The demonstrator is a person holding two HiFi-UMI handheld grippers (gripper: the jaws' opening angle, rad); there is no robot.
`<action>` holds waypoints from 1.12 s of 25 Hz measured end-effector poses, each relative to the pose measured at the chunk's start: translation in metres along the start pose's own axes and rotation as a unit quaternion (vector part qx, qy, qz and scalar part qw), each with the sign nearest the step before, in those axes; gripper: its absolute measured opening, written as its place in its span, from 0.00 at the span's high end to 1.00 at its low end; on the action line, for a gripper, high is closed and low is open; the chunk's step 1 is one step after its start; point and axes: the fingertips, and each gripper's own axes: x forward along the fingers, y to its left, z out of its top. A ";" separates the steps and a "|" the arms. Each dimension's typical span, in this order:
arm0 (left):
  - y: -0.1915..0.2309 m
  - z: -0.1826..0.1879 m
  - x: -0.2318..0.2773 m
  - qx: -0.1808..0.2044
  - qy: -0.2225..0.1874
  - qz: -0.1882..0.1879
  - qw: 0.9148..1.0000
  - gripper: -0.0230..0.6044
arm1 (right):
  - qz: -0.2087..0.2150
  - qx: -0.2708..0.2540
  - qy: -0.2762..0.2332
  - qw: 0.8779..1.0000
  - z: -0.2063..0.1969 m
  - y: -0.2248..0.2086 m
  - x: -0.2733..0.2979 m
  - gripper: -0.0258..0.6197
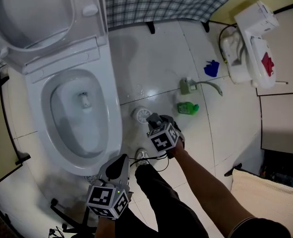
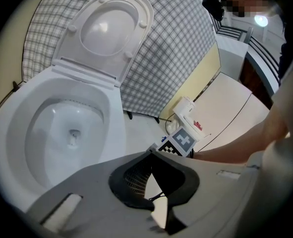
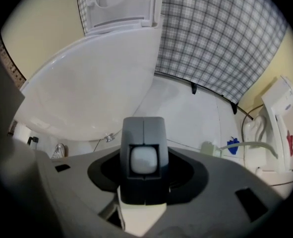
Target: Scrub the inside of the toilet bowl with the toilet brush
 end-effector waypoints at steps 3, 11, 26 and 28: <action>0.002 0.003 -0.005 0.003 -0.001 -0.003 1.000 0.95 | -0.005 0.002 -0.014 1.000 0.003 -0.001 -0.017 0.61; -0.002 0.046 -0.045 0.021 -0.013 -0.002 1.000 0.95 | 0.000 0.047 -0.084 0.995 0.036 0.010 -0.136 0.61; -0.097 0.226 -0.216 0.093 -0.123 -0.006 0.988 0.95 | 0.107 0.056 -0.317 0.941 0.193 0.110 -0.439 0.63; -0.108 0.244 -0.243 0.108 -0.142 -0.003 0.984 0.95 | 0.117 0.046 -0.348 0.929 0.209 0.114 -0.475 0.64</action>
